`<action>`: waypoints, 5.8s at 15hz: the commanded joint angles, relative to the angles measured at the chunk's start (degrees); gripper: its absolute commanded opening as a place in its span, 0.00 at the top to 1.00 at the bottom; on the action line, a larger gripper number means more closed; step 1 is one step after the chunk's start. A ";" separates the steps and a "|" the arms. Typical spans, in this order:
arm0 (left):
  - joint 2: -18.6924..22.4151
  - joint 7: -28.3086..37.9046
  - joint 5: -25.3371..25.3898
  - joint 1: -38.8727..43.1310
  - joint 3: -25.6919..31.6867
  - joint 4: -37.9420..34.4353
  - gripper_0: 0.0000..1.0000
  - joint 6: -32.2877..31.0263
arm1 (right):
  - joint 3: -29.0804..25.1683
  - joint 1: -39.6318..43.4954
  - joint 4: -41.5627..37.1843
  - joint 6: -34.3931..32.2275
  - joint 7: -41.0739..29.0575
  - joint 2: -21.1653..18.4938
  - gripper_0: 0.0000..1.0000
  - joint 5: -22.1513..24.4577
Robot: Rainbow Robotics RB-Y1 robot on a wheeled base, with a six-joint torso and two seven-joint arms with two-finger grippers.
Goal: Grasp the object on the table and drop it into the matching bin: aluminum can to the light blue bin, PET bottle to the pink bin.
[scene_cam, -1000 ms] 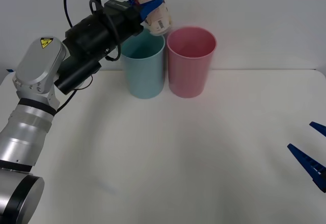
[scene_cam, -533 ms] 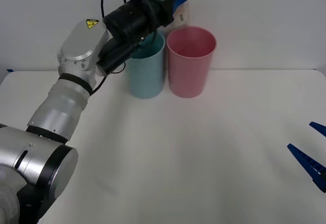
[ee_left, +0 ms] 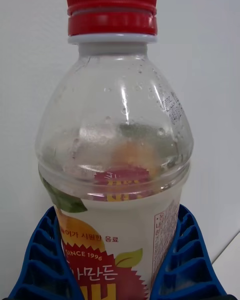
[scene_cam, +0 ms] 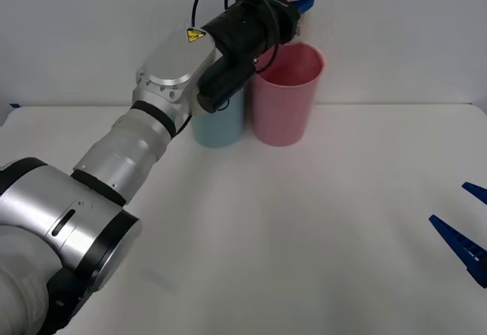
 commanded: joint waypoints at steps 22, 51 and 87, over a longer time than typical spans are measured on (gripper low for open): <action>8.11 -0.25 10.73 3.59 -2.49 -5.21 0.00 -6.57 | 0.00 0.00 0.00 0.00 0.00 0.00 0.00 0.00; 26.12 -11.76 11.87 55.53 40.93 -33.51 0.00 -55.26 | 0.00 0.00 0.00 0.00 0.00 0.00 0.00 0.00; 32.36 1.95 29.36 87.52 50.07 -37.91 0.00 -59.65 | 0.00 0.00 0.00 0.00 0.00 0.00 0.00 0.00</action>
